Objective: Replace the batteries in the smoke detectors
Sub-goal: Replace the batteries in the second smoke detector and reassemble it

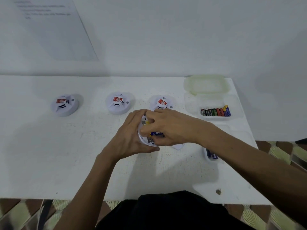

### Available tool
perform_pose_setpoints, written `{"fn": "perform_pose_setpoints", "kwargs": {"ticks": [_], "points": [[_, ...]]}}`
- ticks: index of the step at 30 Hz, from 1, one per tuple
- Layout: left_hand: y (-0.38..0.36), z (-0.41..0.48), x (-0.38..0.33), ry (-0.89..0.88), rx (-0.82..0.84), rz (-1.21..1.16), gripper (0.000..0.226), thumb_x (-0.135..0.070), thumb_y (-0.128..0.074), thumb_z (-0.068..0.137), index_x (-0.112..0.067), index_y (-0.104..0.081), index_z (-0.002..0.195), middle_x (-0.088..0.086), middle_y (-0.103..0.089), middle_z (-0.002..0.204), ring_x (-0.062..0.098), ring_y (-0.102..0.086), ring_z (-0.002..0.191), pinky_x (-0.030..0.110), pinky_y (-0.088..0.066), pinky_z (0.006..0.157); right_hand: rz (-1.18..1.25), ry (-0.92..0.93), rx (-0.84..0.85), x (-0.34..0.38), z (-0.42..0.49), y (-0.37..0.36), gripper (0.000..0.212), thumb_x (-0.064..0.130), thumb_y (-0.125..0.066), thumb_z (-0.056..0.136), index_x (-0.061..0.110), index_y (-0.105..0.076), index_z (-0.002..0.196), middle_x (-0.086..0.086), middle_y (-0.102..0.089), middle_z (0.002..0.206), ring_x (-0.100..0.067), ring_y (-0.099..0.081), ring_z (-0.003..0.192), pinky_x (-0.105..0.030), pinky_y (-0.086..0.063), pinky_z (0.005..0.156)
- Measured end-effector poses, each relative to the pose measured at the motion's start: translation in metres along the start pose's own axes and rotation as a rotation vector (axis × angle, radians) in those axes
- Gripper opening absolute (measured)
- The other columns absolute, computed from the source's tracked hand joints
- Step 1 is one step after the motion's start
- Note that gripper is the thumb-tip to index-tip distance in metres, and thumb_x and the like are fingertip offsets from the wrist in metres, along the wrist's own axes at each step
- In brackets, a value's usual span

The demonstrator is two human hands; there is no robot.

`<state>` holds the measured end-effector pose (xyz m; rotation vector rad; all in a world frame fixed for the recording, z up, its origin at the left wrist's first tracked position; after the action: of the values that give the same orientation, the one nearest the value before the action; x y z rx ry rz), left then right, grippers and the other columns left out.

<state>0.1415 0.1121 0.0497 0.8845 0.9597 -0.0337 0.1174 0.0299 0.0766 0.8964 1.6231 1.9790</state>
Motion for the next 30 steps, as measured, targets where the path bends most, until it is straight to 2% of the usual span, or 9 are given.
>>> {"fn": "perform_pose_setpoints", "kwargs": {"ticks": [2,5,7,10,13,16,19,23,30], "points": [[0.001,0.003,-0.001,0.005,0.009,-0.029,0.076,-0.076,-0.053,0.071,-0.03,-0.033,0.129,-0.001,-0.049,0.128,-0.009,-0.033,0.114,0.003,-0.022,0.102,0.022,-0.016,0.003,-0.003,0.001,0.002,0.007,0.023,-0.057,0.081,0.023,-0.059,0.089,0.004,-0.035,0.085,-0.019,-0.038,0.067,-0.04,-0.045,0.057],[-0.003,0.001,0.01,0.048,0.072,-0.111,0.056,-0.081,-0.04,0.074,-0.069,-0.021,0.126,-0.048,-0.031,0.131,-0.033,-0.016,0.118,0.025,-0.015,0.113,0.025,-0.056,-0.009,-0.01,-0.007,0.004,0.006,0.02,-0.059,0.083,0.02,-0.06,0.089,0.001,-0.04,0.085,-0.02,-0.043,0.068,-0.033,-0.04,0.058],[-0.007,-0.002,0.016,0.166,0.165,-0.198,0.07,-0.093,-0.041,0.057,-0.08,-0.012,0.119,-0.062,-0.018,0.121,-0.032,-0.017,0.118,0.011,-0.007,0.108,-0.026,-0.07,-0.024,-0.01,-0.014,0.005,0.013,0.018,-0.062,0.085,0.021,-0.064,0.097,-0.003,-0.047,0.088,-0.021,-0.047,0.069,-0.028,-0.034,0.059],[-0.011,-0.004,0.029,0.31,0.183,-0.309,0.125,-0.101,-0.04,0.031,-0.032,-0.016,0.131,-0.021,-0.02,0.135,0.001,-0.023,0.123,0.003,-0.013,0.103,-0.091,-0.053,-0.02,-0.006,-0.017,0.006,0.021,0.024,-0.051,0.088,0.025,-0.064,0.104,-0.003,-0.049,0.089,-0.02,-0.048,0.068,-0.027,-0.028,0.064],[-0.007,-0.003,0.018,0.332,0.198,-0.322,0.115,-0.096,-0.054,0.029,-0.047,-0.027,0.13,-0.029,-0.031,0.134,-0.004,-0.032,0.124,0.009,-0.02,0.106,-0.11,-0.044,0.005,-0.003,-0.016,0.007,0.025,0.023,-0.049,0.087,0.027,-0.063,0.107,-0.003,-0.048,0.088,-0.021,-0.049,0.069,-0.029,-0.028,0.064],[-0.003,-0.002,0.019,0.235,0.155,-0.133,0.117,-0.065,-0.081,0.045,-0.027,-0.026,0.141,-0.008,-0.034,0.142,0.014,-0.034,0.132,0.008,-0.023,0.104,-0.09,-0.031,0.013,0.001,-0.016,0.01,0.025,0.02,-0.054,0.084,0.025,-0.063,0.108,-0.005,-0.049,0.088,-0.021,-0.046,0.069,-0.029,-0.031,0.058],[-0.011,-0.006,0.028,0.381,0.171,-0.317,0.156,-0.095,-0.055,0.015,-0.012,-0.011,0.139,0.006,-0.026,0.143,0.023,-0.029,0.133,0.018,-0.021,0.107,-0.066,-0.039,0.041,0.002,-0.018,0.009,0.028,0.02,-0.051,0.085,0.026,-0.059,0.11,-0.004,-0.044,0.09,-0.021,-0.044,0.072,-0.031,-0.037,0.053],[-0.015,-0.006,0.012,0.271,0.168,-0.244,0.1,-0.098,-0.044,0.039,-0.052,-0.019,0.124,-0.021,-0.023,0.126,0.001,-0.03,0.122,-0.001,-0.017,0.098,-0.037,-0.042,0.107,0.003,-0.021,0.004,0.029,0.02,-0.055,0.086,0.027,-0.057,0.114,0.002,-0.035,0.092,-0.017,-0.038,0.074,-0.032,-0.037,0.054],[-0.026,-0.003,0.008,0.134,0.202,-0.15,0.098,-0.091,-0.044,0.054,-0.037,-0.019,0.132,-0.012,-0.024,0.143,0.003,-0.027,0.126,0.02,-0.02,0.111,0.116,-0.071,0.105,-0.002,-0.032,0.004,0.024,0.019,-0.058,0.085,0.025,-0.05,0.108,-0.003,-0.047,0.095,-0.018,-0.045,0.076,-0.038,-0.048,0.06]]}}
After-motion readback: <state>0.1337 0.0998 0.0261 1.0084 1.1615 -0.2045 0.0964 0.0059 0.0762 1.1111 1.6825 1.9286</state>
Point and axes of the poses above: each hand's wrist, its own z-axis towards the middle knuckle, its own y-axis out of the back of the hand, x = y × z, the point moved 7 cm from there along z, towards the middle knuckle
